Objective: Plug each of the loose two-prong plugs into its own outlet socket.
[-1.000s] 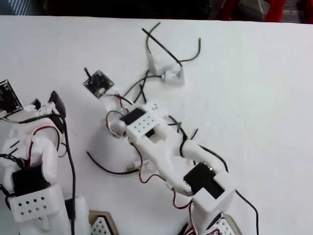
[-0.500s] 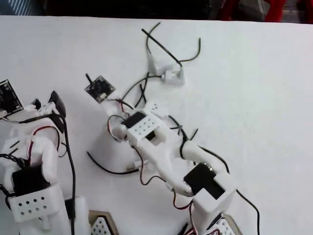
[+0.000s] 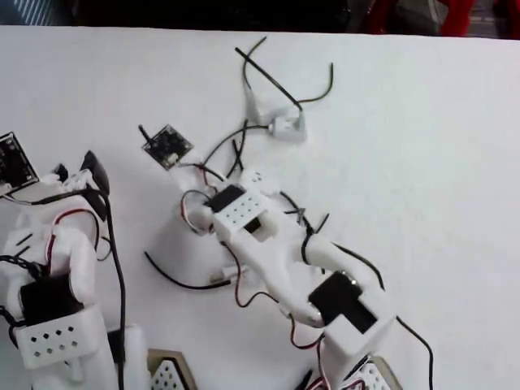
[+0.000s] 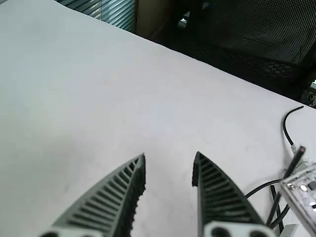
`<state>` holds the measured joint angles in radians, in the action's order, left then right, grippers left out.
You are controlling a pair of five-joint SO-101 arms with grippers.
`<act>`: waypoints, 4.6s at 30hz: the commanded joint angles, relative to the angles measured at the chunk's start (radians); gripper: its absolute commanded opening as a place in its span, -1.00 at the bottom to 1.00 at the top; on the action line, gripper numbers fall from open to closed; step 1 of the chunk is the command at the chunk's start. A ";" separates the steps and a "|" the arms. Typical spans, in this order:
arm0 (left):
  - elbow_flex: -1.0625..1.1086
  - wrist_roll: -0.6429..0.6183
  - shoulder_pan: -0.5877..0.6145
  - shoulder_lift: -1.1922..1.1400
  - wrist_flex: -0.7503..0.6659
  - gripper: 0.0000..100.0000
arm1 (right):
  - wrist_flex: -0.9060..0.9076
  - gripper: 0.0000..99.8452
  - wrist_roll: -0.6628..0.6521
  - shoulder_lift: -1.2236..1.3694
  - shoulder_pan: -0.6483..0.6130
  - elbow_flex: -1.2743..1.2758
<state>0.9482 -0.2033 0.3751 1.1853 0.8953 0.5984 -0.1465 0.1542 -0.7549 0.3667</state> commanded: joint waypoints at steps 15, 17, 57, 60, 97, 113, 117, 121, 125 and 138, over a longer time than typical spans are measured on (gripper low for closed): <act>-0.006 -0.006 0.001 0.018 -0.018 -0.67 | -0.667 -0.40 -0.002 0.099 0.217 -0.003; -0.006 -0.006 0.001 0.018 -0.018 -0.67 | -0.627 -0.33 -0.003 0.084 0.219 0.002; -0.006 -0.002 0.004 0.016 -0.023 -0.67 | 0.136 -0.83 0.002 0.050 0.249 -0.233; -0.006 -0.002 0.004 0.016 -0.023 -0.67 | 0.205 -0.59 0.101 0.061 0.249 -0.279; -0.006 -0.002 0.004 0.018 -0.025 -0.67 | 0.315 -0.43 0.390 0.312 0.154 -0.654; -0.006 -0.002 0.004 0.018 -0.025 -0.67 | 0.234 -0.51 0.382 0.527 0.077 -0.755; -0.006 -0.002 0.004 0.018 -0.025 -0.67 | 0.229 -0.57 0.381 0.515 0.073 -0.772; -0.006 -0.002 0.004 0.018 -0.025 -0.67 | 0.366 -0.57 0.381 0.404 0.054 -0.770; -0.006 -0.002 0.005 0.018 -0.025 -0.67 | 0.559 -0.57 0.381 0.240 0.073 -0.769; -0.006 -0.002 0.005 0.018 -0.025 -0.67 | 0.981 -0.58 0.299 0.084 0.185 -0.730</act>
<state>0.9482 -0.2033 0.3751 1.1853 0.8953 1.5221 0.2279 0.3030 -0.5754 -0.3529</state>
